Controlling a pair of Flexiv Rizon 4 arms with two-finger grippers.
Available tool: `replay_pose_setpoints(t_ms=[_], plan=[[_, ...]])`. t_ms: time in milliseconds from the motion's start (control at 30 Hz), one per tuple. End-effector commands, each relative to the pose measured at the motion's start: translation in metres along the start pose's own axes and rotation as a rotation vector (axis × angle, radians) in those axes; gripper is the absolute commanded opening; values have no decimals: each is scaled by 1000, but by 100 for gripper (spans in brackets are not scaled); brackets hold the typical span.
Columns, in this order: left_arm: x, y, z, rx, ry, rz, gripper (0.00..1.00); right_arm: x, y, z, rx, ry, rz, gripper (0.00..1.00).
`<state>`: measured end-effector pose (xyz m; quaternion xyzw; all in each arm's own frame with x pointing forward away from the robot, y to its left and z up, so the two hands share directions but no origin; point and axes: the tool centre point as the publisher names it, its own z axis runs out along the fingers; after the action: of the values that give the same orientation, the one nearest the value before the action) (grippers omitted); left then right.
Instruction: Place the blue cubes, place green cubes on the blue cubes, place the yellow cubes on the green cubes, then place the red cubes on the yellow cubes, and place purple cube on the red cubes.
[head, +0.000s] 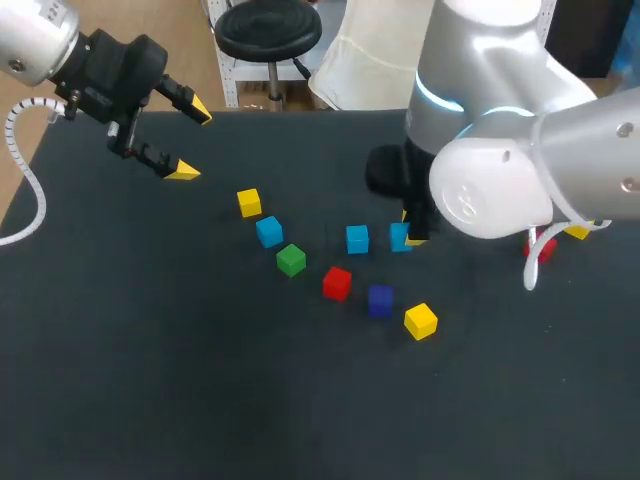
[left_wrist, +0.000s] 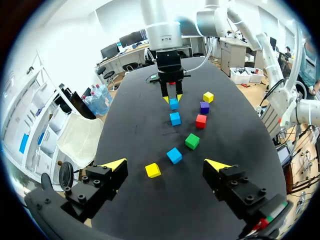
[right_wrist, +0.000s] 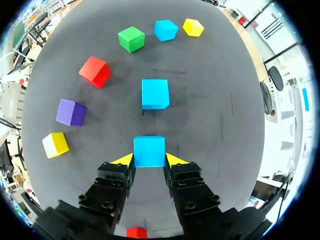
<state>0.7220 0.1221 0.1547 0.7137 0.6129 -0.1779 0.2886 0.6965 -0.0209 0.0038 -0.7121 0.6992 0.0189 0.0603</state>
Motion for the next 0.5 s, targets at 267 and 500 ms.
replay_pose_setpoints(t_ms=[267,500], plan=[[1,-1,0,-2,-1,3,100,-6,-7,8,-14,-13,-4,0],[1,-1,0,-2,-1,3,100,-10,-12,10,-14,-21,-5,0]])
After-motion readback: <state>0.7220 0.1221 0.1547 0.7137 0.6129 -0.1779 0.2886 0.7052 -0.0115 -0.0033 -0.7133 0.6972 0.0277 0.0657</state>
